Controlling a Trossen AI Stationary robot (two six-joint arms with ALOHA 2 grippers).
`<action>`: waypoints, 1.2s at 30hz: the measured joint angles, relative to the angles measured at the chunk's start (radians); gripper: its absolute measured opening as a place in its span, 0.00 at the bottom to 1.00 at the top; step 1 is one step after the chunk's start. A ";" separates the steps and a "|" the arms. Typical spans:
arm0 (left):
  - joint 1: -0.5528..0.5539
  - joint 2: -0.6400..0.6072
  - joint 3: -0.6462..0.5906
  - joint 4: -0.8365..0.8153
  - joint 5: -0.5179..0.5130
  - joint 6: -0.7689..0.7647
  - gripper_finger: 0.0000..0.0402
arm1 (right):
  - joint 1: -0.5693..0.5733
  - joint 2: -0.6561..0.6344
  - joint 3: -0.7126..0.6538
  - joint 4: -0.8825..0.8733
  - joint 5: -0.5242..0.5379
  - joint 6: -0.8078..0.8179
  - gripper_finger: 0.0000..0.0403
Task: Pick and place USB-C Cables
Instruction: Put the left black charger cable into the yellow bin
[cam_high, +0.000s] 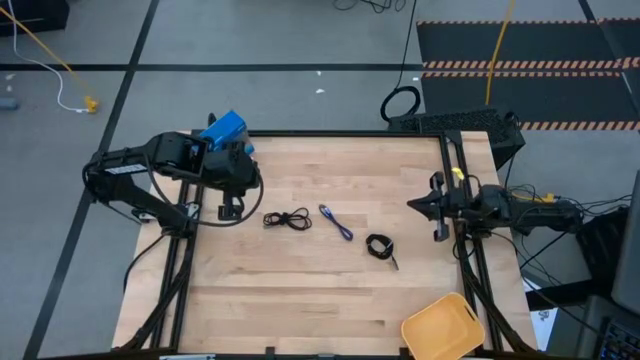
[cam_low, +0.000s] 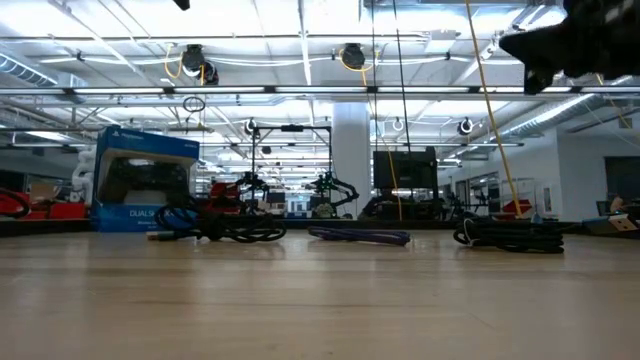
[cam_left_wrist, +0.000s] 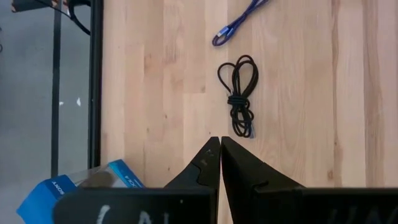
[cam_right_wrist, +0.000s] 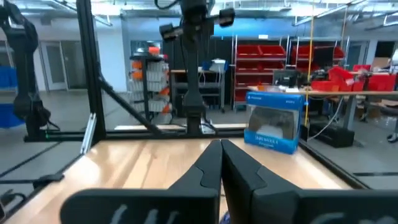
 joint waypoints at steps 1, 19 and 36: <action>0.000 0.000 0.000 0.000 0.000 0.000 0.05 | 0.000 0.020 0.028 -0.027 0.000 0.000 0.00; 0.000 0.000 0.000 0.001 0.000 -0.002 0.05 | 0.000 0.538 0.748 -0.489 0.000 0.030 0.00; 0.000 0.000 0.000 0.019 0.000 -0.005 0.05 | 0.000 0.923 1.235 -0.962 0.006 0.204 0.00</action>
